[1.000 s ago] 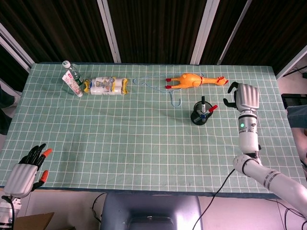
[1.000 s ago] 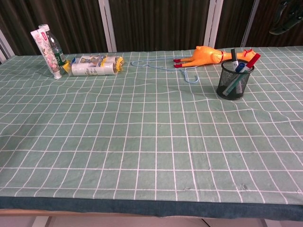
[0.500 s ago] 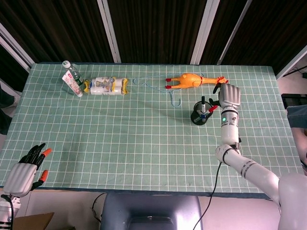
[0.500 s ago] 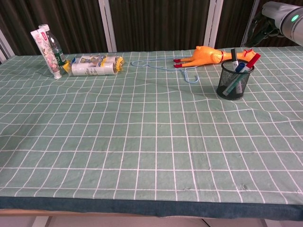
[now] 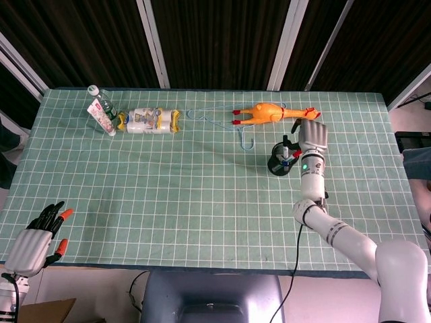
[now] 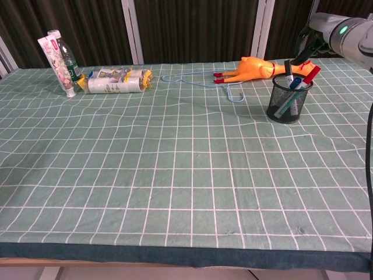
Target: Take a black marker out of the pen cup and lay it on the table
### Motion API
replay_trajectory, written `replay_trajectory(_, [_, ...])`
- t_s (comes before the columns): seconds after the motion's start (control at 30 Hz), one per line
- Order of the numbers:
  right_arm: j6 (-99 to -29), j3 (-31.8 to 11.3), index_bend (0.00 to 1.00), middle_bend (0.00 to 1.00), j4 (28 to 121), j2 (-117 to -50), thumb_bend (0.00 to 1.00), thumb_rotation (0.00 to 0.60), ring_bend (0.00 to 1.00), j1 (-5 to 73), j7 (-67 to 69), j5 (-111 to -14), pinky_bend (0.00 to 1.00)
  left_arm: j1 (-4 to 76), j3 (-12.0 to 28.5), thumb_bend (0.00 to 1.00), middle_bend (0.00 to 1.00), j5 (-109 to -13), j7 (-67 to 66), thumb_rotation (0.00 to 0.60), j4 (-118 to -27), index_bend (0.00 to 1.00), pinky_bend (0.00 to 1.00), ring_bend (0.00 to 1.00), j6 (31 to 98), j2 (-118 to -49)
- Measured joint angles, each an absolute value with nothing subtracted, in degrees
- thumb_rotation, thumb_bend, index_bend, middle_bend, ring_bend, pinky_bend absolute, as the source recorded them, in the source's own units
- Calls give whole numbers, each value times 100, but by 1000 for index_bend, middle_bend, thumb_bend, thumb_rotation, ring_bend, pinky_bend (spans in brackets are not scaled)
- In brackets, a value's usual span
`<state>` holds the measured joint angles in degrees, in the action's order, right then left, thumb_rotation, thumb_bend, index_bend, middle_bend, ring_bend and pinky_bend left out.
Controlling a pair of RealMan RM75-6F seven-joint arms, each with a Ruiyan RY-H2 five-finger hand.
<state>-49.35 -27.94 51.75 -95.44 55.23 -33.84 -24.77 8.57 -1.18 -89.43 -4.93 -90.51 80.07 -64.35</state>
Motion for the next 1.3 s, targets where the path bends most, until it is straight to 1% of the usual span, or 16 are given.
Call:
replay_trajectory(0.33, [-4794, -2840, 616, 1000, 4897, -9722, 434, 600, 1000, 5694, -3535, -2188, 1000, 866, -116, 455, 20, -8930, -458, 600, -9045, 166, 293, 29, 7993, -6427])
replay_trajectory(1.0, [-4674, -2824, 617, 1000, 4681, -9851, 435, 600, 1000, 5748, -3528, -2148, 1000, 874, -114, 455, 20, -8911, -415, 600, -9042, 166, 293, 29, 7981, -6413])
replay_trajectory(1.1, [-4579, -2822, 617, 1000, 4675, -9857, 454, 600, 1000, 5738, -3491, -2143, 1000, 877, -115, 455, 20, -8909, -412, 600, -9042, 167, 293, 29, 7975, -6411])
replay_trajectory(1.17, [-4519, -2820, 618, 1000, 4677, -9856, 491, 600, 1000, 5727, -3440, -2152, 1000, 873, -116, 455, 20, -8907, -405, 600, -9043, 167, 293, 29, 7980, -6408])
replay_trajectory(1.3, [-4450, -2810, 623, 1000, 4699, -9833, 531, 600, 1000, 5699, -3349, -2180, 1000, 871, -116, 455, 20, -8910, -392, 600, -9042, 167, 294, 29, 7987, -6402])
